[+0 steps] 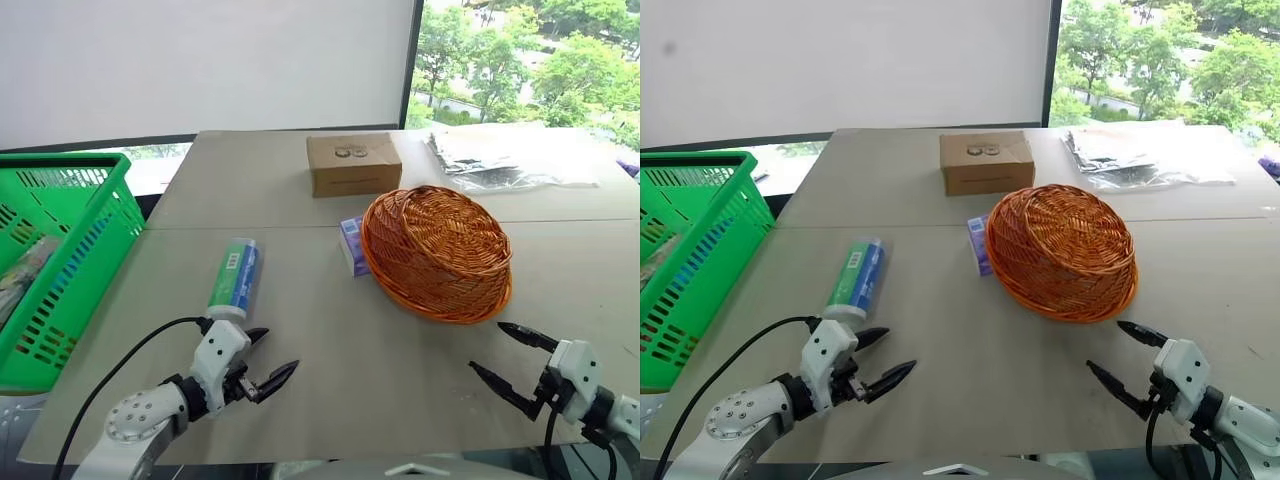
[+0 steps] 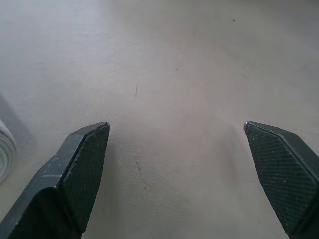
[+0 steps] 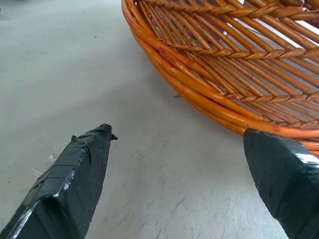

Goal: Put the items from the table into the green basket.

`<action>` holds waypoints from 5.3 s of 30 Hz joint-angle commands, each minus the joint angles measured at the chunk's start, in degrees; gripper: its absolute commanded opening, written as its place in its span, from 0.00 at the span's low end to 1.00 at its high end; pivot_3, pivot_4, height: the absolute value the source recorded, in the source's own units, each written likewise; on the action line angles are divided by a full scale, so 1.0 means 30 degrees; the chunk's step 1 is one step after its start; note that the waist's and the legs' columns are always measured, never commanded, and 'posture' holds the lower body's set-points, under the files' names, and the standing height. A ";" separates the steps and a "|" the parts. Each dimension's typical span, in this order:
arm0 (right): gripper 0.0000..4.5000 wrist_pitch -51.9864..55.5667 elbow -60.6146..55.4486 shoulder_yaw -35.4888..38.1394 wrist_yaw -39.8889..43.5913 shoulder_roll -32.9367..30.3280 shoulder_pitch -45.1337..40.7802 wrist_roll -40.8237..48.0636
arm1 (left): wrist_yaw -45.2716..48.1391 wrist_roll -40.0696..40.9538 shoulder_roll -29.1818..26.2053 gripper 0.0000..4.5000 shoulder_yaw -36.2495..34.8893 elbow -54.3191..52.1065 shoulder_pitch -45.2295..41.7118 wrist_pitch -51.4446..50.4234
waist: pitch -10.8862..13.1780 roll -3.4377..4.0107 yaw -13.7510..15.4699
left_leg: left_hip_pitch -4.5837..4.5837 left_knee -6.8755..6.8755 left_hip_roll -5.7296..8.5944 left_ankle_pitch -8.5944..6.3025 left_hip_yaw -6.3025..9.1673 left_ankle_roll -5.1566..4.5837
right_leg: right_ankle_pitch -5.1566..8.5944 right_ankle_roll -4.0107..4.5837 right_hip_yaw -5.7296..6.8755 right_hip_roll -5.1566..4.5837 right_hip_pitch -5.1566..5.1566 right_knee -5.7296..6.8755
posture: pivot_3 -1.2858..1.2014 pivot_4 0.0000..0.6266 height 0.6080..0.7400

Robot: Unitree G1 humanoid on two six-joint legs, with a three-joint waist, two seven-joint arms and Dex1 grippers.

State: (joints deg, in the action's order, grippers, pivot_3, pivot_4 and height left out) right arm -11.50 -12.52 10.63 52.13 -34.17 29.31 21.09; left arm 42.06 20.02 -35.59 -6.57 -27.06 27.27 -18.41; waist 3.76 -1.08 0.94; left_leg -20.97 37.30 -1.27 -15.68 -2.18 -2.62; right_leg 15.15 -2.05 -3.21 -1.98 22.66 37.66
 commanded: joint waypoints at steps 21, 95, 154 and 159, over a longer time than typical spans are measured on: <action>1.00 0.1007 -0.0738 -0.0271 -0.0473 0.0289 -0.0598 -0.0079 | -0.0290 0.0184 0.0411 0.99 -0.0151 -0.0697 0.0231 0.0058 | 0.0066 -0.0016 0.0013 | -0.0010 0.0001 0.0000 0.0000 0.0005 0.0000 | 0.0000 0.0000 0.0007 0.0000 0.0002 -0.0003 | 0.56 0.08 1.00; 0.13 1.1858 0.0925 0.3024 -0.9554 0.9958 -1.3546 1.3432 | -0.0516 0.3425 0.0911 1.00 -0.1237 -0.2739 -0.1711 -0.0609 | 0.0139 0.0073 0.0981 | -0.0277 0.0063 0.0014 0.0014 0.0079 0.0013 | -0.0123 0.0005 0.0364 -0.0013 0.0241 0.0076 | 0.60 0.08 1.00; 0.99 1.2295 -0.0594 0.0594 0.2900 -0.3131 -1.2865 1.0037 | -1.2157 -0.1042 0.1953 1.00 -0.0772 0.0971 -0.9704 -0.9465 | 0.0271 0.0152 0.0964 | -0.0264 0.0347 0.0026 0.0034 0.0261 0.0037 | -0.0211 -0.0090 0.0550 -0.0013 0.0022 0.0079 | 0.58 0.09 1.00; 0.99 1.2003 -0.0876 0.0327 0.2988 -0.2795 -1.2901 0.9048 | -1.4533 -0.1559 0.5468 1.00 -0.0287 0.1338 -1.0185 -1.2110 | 0.0122 0.0261 0.1266 | -0.0267 0.0346 0.0046 0.0034 0.0321 0.0038 | -0.0214 -0.0087 0.0542 -0.0033 0.0004 0.0078 | 0.58 0.08 1.00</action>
State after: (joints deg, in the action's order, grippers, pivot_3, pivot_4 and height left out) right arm 25.37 -13.34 11.21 60.55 -42.46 -8.91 48.93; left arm 0.66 16.67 -20.27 -8.79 -25.48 -4.49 -50.57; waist 4.12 -0.29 4.74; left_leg -21.76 38.34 -1.12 -15.57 -1.22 -2.51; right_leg 14.50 -2.31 -1.65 -2.08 22.66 37.90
